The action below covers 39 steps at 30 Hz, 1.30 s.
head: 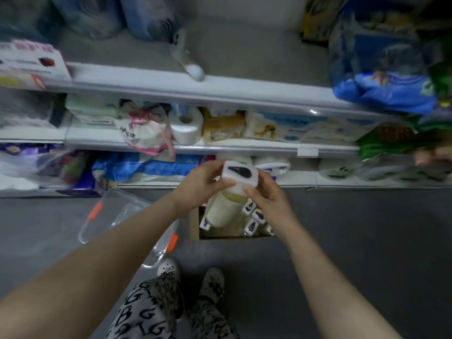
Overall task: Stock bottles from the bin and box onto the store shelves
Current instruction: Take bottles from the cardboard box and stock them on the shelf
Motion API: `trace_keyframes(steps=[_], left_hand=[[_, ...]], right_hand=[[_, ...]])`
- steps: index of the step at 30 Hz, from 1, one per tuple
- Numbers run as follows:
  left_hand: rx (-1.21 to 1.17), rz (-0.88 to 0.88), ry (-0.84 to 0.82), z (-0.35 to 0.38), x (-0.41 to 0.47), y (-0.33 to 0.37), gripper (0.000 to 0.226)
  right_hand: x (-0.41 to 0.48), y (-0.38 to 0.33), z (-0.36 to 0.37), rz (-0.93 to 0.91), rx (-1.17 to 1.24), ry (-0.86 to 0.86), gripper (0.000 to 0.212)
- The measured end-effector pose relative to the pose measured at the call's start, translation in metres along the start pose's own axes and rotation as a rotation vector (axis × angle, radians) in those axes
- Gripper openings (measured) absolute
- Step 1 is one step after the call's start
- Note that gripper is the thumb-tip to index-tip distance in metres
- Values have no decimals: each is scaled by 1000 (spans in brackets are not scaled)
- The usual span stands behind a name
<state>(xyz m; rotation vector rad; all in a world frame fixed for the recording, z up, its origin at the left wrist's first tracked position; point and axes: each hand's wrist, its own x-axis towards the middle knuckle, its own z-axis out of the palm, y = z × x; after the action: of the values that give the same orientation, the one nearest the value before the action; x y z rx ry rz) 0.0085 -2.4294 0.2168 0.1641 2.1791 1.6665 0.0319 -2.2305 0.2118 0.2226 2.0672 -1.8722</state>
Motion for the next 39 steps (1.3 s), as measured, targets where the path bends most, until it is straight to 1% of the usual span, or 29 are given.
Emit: trace_keyframes(steps=[4, 7, 10, 12, 15, 17, 20, 23, 26, 29, 32, 35, 36, 38, 39], left_hand=[[-44, 78, 71, -24, -28, 52, 34], [-27, 136, 120, -44, -45, 85, 29], [-33, 192, 187, -65, -64, 118, 29], [-46, 198, 253, -79, -76, 138, 30], [-9, 211, 336, -101, -91, 163, 37], [34, 216, 362, -117, -99, 176, 42], [17, 237, 396, -144, -111, 195, 55], [70, 264, 441, -176, -120, 208, 45], [22, 307, 433, -209, -129, 222, 43], [-31, 325, 444, -245, -133, 234, 36], [-44, 339, 461, -277, -135, 246, 43], [-37, 362, 495, -313, -134, 253, 32], [-36, 376, 508, -322, -135, 256, 37], [-16, 403, 528, -341, -136, 265, 55], [-20, 413, 532, -351, -136, 269, 59]], right_hand=[[-19, -62, 12, -75, -44, -33, 36], [-28, -107, 21, -132, -55, -89, 33], [-35, -149, 34, -220, -61, -105, 38], [-38, -174, 45, -275, -96, -113, 37], [-43, -208, 58, -327, -120, -133, 34], [-45, -228, 68, -352, -129, -146, 32], [-45, -257, 89, -410, -150, -157, 33], [-43, -284, 114, -466, -147, -160, 29], [-40, -312, 143, -506, -113, -176, 24], [-35, -336, 175, -544, -37, -170, 24], [-31, -356, 202, -582, -31, -141, 23], [-23, -376, 227, -615, -41, -111, 22], [-22, -383, 233, -602, -18, -112, 23], [-17, -400, 247, -592, 24, -110, 26], [-14, -408, 255, -597, 33, -105, 27]])
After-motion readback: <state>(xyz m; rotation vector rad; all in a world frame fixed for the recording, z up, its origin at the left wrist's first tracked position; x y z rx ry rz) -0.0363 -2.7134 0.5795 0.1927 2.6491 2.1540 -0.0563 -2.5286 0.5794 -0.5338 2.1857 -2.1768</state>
